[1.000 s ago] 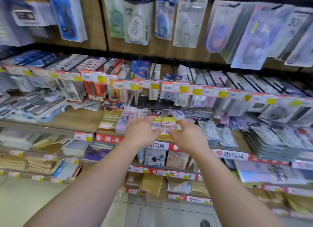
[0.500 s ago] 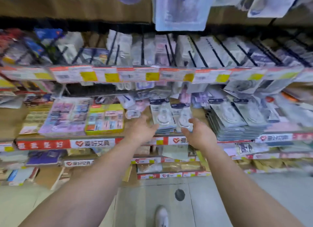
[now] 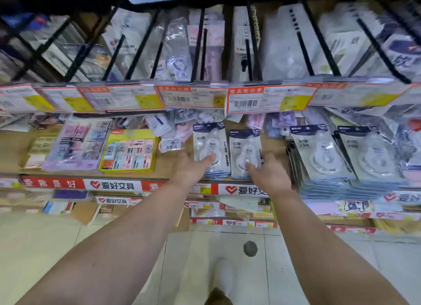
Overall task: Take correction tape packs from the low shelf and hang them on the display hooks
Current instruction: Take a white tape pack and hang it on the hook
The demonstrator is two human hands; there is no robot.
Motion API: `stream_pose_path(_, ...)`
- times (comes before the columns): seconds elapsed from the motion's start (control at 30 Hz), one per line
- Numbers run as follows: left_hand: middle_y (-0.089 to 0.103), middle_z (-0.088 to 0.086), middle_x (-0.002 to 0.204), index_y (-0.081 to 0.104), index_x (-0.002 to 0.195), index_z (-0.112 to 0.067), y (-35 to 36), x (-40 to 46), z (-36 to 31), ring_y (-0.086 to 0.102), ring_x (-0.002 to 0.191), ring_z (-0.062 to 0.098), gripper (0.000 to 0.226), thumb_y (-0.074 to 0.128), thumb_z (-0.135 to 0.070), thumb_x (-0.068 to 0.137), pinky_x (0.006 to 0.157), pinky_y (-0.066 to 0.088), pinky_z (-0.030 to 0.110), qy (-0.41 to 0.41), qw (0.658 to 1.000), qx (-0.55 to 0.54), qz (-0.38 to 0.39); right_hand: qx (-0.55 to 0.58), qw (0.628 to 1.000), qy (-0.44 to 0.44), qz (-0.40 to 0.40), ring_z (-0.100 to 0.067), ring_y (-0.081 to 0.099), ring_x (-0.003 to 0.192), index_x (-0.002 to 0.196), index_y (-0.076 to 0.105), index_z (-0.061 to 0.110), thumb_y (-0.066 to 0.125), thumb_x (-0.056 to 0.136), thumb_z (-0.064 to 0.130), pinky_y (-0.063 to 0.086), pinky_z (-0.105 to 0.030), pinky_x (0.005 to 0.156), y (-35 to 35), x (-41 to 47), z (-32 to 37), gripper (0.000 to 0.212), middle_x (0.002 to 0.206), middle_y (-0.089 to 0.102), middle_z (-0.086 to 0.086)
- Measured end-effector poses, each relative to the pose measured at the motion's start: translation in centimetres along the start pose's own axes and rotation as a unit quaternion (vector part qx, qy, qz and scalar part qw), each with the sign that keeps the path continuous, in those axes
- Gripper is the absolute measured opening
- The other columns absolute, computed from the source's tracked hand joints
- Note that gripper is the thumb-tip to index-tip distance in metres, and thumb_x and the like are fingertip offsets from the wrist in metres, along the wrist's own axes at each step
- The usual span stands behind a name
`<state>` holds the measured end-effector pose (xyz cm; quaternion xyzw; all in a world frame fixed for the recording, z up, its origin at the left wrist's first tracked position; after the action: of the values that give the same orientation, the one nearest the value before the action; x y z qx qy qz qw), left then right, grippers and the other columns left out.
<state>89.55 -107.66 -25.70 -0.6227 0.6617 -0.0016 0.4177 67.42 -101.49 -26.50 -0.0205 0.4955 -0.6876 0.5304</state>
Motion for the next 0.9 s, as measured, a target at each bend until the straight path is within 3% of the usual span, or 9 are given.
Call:
stream_pose_path(0.03,0.062,0.001,0.131,0.052,0.136,-0.014,0.2,0.4,0.4,0.060,0.119,0.024,0.114,0.074,-0.078,0.044,0.103,0.049,0.044,0.000,1.000,-0.014,-0.004,0.005,1.000,0.000,0.006,-0.034,0.055,0.119,0.138,0.039,0.011,0.056,0.094,0.047,0.044,-0.040,0.087,0.2,0.1,-0.1,0.058,0.129,0.056,-0.013)
stream_pose_path(0.13,0.069,0.003,0.117,0.062,0.124,-0.012,0.5,0.0,0.0,0.066,0.105,0.021,0.072,0.084,-0.053,0.069,0.094,0.051,0.034,-0.001,0.999,-0.043,0.016,0.037,0.999,0.006,0.013,-0.033,0.057,0.113,0.134,0.039,0.007,0.062,0.093,0.042,0.043,-0.036,0.081,0.1,0.5,-0.3,0.059,0.123,0.058,-0.013)
stream_pose_path(0.33,0.065,0.004,0.107,0.060,0.125,-0.008,0.0,-0.1,0.6,0.059,0.098,0.023,0.057,0.074,-0.046,0.085,0.084,0.043,0.031,-0.022,0.999,-0.038,0.033,0.083,0.996,0.028,0.019,-0.023,0.053,0.087,0.112,0.050,0.008,0.070,0.089,0.036,0.042,-0.031,0.071,-0.5,0.3,-0.1,0.041,0.100,0.057,-0.007)
stream_pose_path(0.47,0.060,0.002,0.106,0.058,0.119,-0.015,-0.6,-0.9,0.7,0.055,0.093,0.021,0.038,0.071,-0.037,0.090,0.081,0.042,0.029,-0.017,0.998,-0.050,0.047,0.117,0.992,0.038,0.011,-0.031,0.057,0.113,0.134,0.042,0.004,0.066,0.092,0.033,0.043,-0.033,0.083,-0.7,-0.8,-0.1,0.056,0.128,0.057,-0.013)
stream_pose_path(0.53,0.063,0.004,0.112,0.058,0.123,-0.012,-1.2,-1.1,0.9,0.056,0.095,0.022,0.042,0.073,-0.033,0.090,0.080,0.044,0.030,-0.014,0.997,-0.067,0.045,0.132,0.990,0.043,-0.009,-0.033,0.055,0.121,0.139,0.040,0.003,0.065,0.094,0.032,0.043,-0.033,0.088,-0.9,-1.8,-0.3,0.059,0.134,0.056,-0.015)
stream_pose_path(0.63,0.066,0.005,0.122,0.060,0.122,-0.011,-1.9,-1.6,1.4,0.061,0.104,0.026,0.040,0.074,-0.029,0.089,0.086,0.050,0.034,-0.013,0.993,-0.101,0.060,0.149,0.987,0.036,-0.048,-0.034,0.059,0.117,0.140,0.039,0.008,0.065,0.093,0.034,0.047,-0.035,0.095,-1.7,-3.7,-0.1,0.060,0.132,0.058,-0.014)
stream_pose_path(0.7,0.068,0.006,0.119,0.063,0.113,-0.016,-2.3,-2.4,1.7,0.064,0.106,0.028,0.030,0.074,-0.031,0.089,0.089,0.052,0.039,-0.016,0.988,-0.125,0.087,0.169,0.983,0.025,-0.063,-0.034,0.063,0.112,0.140,0.037,0.010,0.065,0.092,0.036,0.050,-0.044,0.098,-2.0,-5.2,0.5,0.062,0.131,0.059,-0.013)
stream_pose_path(0.77,0.070,0.007,0.115,0.063,0.098,-0.021,-3.2,-3.3,1.7,0.067,0.104,0.033,0.017,0.074,-0.029,0.088,0.092,0.055,0.047,-0.002,0.982,-0.155,0.111,0.182,0.981,-0.001,-0.069,-0.032,0.062,0.112,0.139,0.038,0.009,0.065,0.092,0.034,0.050,-0.040,0.096,-2.1,-7.0,2.0,0.060,0.130,0.059,-0.012)
stream_pose_path(0.9,0.072,0.001,0.095,0.060,0.090,-0.022,-7.1,-5.5,2.0,0.067,0.082,0.020,0.013,0.073,-0.019,0.090,0.068,0.051,0.034,0.035,0.966,-0.220,0.132,0.206,0.976,-0.048,-0.053,-0.028,0.063,0.110,0.142,0.038,0.014,0.065,0.093,0.038,0.053,-0.040,0.088,-0.3,-10.9,5.6,0.061,0.134,0.058,-0.009)
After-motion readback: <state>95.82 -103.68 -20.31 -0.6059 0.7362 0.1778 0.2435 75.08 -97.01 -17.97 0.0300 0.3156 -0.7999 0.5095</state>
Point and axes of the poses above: each hand's wrist, its own x-axis towards the middle knuckle, its own y-axis out of the palm, z = x × y, the point moved 6 cm from there along x, towards the middle knuckle
